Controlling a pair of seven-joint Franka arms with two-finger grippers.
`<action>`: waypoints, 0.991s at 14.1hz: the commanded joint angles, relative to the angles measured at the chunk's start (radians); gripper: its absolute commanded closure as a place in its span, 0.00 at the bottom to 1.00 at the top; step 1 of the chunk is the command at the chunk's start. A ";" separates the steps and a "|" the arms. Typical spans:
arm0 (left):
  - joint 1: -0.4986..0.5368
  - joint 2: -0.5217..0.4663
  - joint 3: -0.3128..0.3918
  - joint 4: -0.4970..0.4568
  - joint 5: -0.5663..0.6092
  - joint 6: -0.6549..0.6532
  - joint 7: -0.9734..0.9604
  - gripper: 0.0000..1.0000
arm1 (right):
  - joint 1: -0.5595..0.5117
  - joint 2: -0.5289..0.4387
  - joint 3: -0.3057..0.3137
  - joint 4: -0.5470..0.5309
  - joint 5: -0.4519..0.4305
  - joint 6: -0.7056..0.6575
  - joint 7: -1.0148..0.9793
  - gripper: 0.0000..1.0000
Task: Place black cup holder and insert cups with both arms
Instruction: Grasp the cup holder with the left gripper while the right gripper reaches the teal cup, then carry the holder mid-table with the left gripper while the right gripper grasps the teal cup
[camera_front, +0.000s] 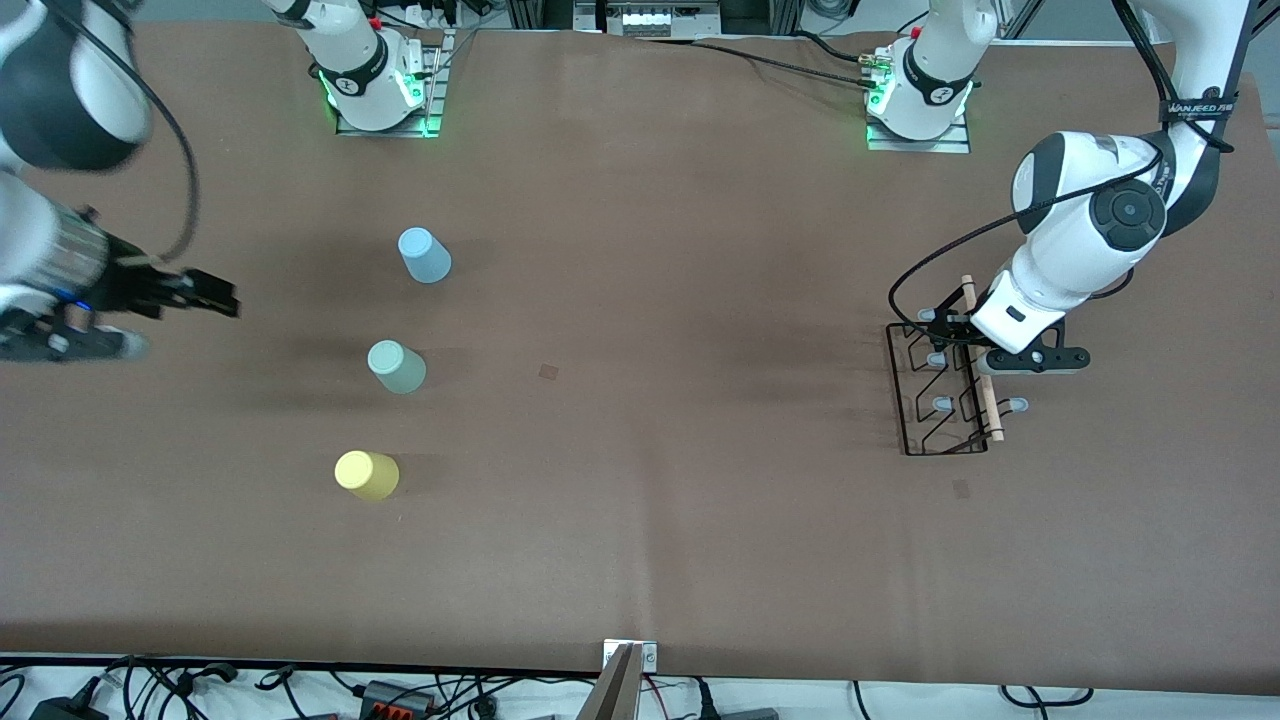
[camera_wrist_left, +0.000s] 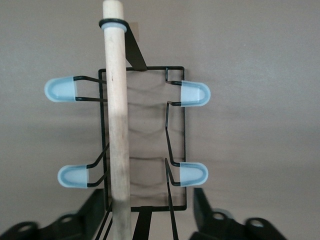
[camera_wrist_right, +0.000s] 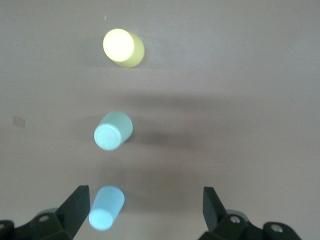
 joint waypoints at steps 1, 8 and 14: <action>0.004 -0.030 -0.001 -0.028 0.001 0.013 -0.001 0.54 | 0.070 0.103 -0.002 0.013 -0.001 0.074 0.039 0.00; -0.028 -0.029 -0.108 0.153 0.001 -0.256 -0.260 0.99 | 0.141 0.238 0.000 -0.122 0.002 0.298 0.194 0.00; -0.222 0.158 -0.303 0.591 0.001 -0.443 -0.624 0.99 | 0.138 0.292 0.000 -0.142 0.110 0.294 0.229 0.00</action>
